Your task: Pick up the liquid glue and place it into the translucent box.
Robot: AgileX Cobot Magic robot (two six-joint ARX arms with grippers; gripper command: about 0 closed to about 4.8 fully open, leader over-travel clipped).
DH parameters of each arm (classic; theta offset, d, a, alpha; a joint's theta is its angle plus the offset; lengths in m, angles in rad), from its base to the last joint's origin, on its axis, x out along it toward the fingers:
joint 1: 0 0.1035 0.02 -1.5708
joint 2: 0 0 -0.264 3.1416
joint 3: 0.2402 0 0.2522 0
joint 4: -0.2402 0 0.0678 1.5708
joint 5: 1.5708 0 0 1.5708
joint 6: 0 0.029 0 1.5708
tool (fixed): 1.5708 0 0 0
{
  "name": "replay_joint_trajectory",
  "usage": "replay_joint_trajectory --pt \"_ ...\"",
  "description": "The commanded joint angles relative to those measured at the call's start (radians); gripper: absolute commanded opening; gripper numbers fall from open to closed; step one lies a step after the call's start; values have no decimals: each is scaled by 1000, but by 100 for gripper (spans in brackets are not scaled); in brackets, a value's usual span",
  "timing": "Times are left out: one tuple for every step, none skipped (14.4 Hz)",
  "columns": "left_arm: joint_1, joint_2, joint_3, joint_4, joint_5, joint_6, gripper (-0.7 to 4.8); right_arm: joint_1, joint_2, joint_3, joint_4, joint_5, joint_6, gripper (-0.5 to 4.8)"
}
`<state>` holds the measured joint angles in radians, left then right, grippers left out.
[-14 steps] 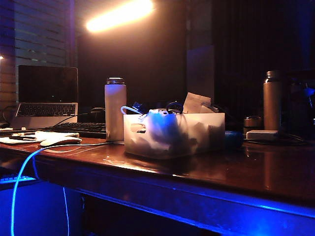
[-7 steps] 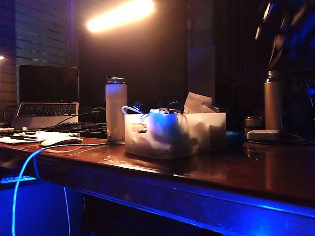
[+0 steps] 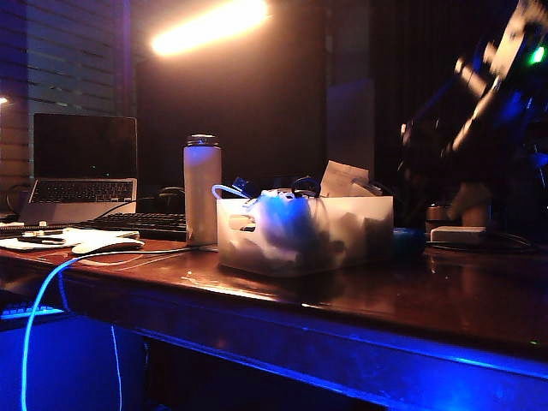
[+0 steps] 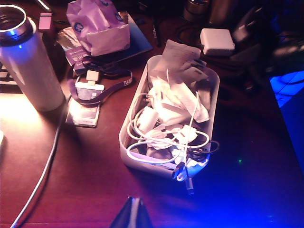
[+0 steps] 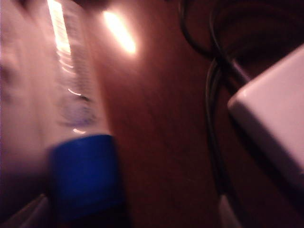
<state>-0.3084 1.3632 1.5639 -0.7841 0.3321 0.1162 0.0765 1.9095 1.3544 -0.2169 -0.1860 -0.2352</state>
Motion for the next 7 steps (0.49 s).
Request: replay_joint_trajectory --pt "0 -4 4 -4 9 0 -5 2 30 10 54 8 -5 468" --pt "0 -4 4 -4 9 0 -5 2 44 18 71 2 -5 468" --pt "0 -4 4 -4 9 0 -5 2 58 35 71 -19 -5 468" --pt "0 -4 4 -4 9 0 -5 5 68 45 77 -26 -5 468" --pt "0 -4 4 -3 9 0 -5 6 76 56 76 -27 -5 468" --pt "0 -4 4 -3 9 0 -5 8 88 72 71 -53 -5 468" --pt "0 -4 4 0 9 0 -5 8 101 89 63 -70 -5 468"
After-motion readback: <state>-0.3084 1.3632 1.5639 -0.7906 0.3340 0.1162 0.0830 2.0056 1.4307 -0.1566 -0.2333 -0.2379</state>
